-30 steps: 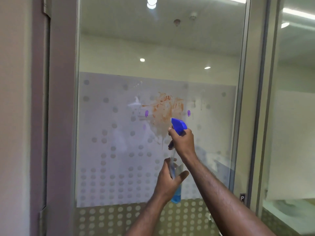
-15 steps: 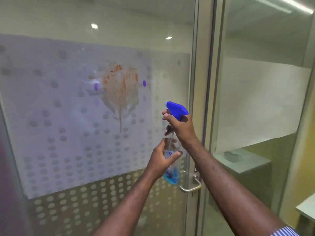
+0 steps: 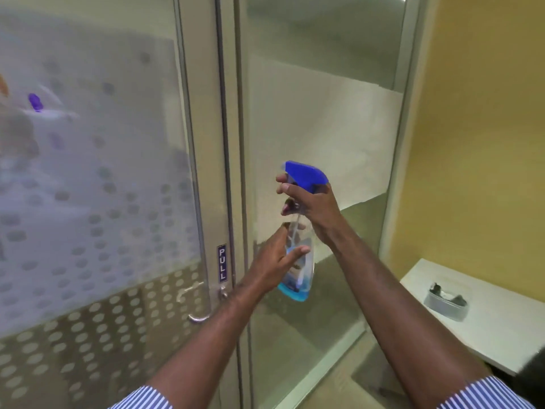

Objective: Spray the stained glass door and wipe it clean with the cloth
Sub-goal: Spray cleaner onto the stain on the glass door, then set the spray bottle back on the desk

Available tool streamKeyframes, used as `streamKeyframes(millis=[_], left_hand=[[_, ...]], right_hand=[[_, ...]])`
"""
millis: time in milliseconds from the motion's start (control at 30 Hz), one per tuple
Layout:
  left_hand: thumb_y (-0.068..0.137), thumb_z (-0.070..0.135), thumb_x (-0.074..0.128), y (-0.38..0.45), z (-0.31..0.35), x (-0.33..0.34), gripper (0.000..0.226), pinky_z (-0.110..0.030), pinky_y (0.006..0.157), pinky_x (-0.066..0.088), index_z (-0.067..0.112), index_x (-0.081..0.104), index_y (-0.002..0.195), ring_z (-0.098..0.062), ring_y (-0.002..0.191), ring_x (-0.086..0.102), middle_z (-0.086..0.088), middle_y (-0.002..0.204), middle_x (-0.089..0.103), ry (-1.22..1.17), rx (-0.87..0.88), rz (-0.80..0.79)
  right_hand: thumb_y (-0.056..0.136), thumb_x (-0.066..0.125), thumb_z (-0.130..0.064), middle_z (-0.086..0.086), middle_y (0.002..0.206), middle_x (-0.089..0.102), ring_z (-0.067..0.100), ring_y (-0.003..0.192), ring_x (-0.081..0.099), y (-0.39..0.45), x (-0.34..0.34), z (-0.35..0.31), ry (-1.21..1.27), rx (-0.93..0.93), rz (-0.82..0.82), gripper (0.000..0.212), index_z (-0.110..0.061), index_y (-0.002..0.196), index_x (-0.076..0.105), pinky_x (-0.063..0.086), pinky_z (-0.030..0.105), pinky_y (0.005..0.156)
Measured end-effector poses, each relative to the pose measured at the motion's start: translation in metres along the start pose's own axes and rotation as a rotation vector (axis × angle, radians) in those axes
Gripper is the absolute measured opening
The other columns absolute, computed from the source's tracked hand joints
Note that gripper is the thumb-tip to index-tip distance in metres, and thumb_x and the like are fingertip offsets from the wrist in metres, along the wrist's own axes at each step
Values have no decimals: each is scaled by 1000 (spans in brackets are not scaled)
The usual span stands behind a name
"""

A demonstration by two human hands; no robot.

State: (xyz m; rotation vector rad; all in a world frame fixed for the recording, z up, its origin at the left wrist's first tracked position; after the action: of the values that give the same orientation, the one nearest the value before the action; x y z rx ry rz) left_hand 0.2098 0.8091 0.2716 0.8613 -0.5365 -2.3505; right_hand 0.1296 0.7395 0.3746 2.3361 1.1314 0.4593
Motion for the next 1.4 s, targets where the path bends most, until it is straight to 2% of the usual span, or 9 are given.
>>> streamKeyframes(millis=[200, 367, 567, 733, 833, 933, 1067, 1267, 1400], left_hand=[[82, 77, 53, 50, 9, 126, 64, -52, 97, 53, 28, 56, 123, -16, 111, 65, 3, 122, 68, -101, 8, -117], [83, 75, 53, 85, 26, 226, 72, -48, 104, 53, 25, 52, 134, -15, 116, 65, 1, 132, 65, -173, 52, -288], [83, 77, 48, 133, 28, 336, 75, -46, 100, 58, 29, 41, 140, -21, 117, 67, -2, 140, 61, -193, 99, -421], [90, 66, 54, 183, 17, 414, 59, -34, 100, 55, 34, 41, 138, -20, 119, 67, 3, 142, 59, -236, 67, -496], [95, 58, 56, 215, 7, 456, 51, -25, 91, 51, 33, 42, 137, -19, 120, 66, 4, 142, 59, -263, 76, -544], [92, 63, 56, 248, -4, 498, 50, -30, 90, 58, 33, 44, 131, -22, 114, 68, 1, 136, 61, -288, 83, -593], [80, 80, 47, 292, -19, 554, 71, -29, 88, 57, 30, 44, 131, -22, 117, 65, 0, 135, 59, -266, 106, -645], [94, 57, 58, 328, -38, 648, 50, -39, 93, 60, 31, 40, 133, -24, 117, 63, -3, 137, 55, -290, 86, -745], [93, 62, 50, 341, -46, 711, 57, -46, 102, 56, 34, 35, 140, -25, 125, 58, -3, 142, 52, -288, 64, -832]], right_hand=[[94, 70, -5, 11, 109, 74, 32, 71, 61, -7, -130, 6, -122, 15, 122, 23, -7, 117, 70, 60, 40, 68], [94, 71, -6, 9, 110, 74, 24, 74, 65, -14, -234, 18, -211, 33, 246, 30, -1, 123, 66, 60, 43, 74], [94, 68, -7, 6, 101, 73, 23, 74, 67, -16, -340, 34, -313, 70, 333, 31, 3, 123, 65, 61, 39, 76], [97, 65, -7, 10, 97, 71, 24, 75, 67, 3, -418, 54, -395, 100, 428, 27, 0, 124, 66, 61, 39, 77], [97, 68, -10, 11, 94, 71, 24, 75, 66, 18, -466, 71, -409, 119, 524, 28, -5, 124, 67, 62, 45, 83], [90, 76, -18, 15, 98, 69, 22, 77, 69, 31, -512, 87, -414, 137, 649, 34, -9, 122, 66, 62, 44, 85], [95, 73, -15, 15, 101, 72, 23, 88, 74, 44, -573, 107, -487, 141, 744, 32, -7, 124, 64, 62, 36, 85], [93, 74, -15, 18, 100, 75, 24, 91, 74, 45, -664, 138, -507, 175, 811, 35, -2, 125, 66, 62, 36, 85], [91, 76, -13, 19, 101, 75, 24, 90, 73, 39, -727, 160, -483, 209, 820, 35, -3, 123, 67, 60, 37, 83]])
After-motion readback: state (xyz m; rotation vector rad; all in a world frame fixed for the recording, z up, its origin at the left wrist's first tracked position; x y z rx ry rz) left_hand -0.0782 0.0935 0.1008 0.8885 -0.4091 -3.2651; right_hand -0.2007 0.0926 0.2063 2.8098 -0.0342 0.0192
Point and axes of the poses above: each hand's wrist, its own y-axis towards the middle knuckle, its own x-axis out of the palm, z = x × y, the point moved 5 cm from there along y, towards the middle knuckle
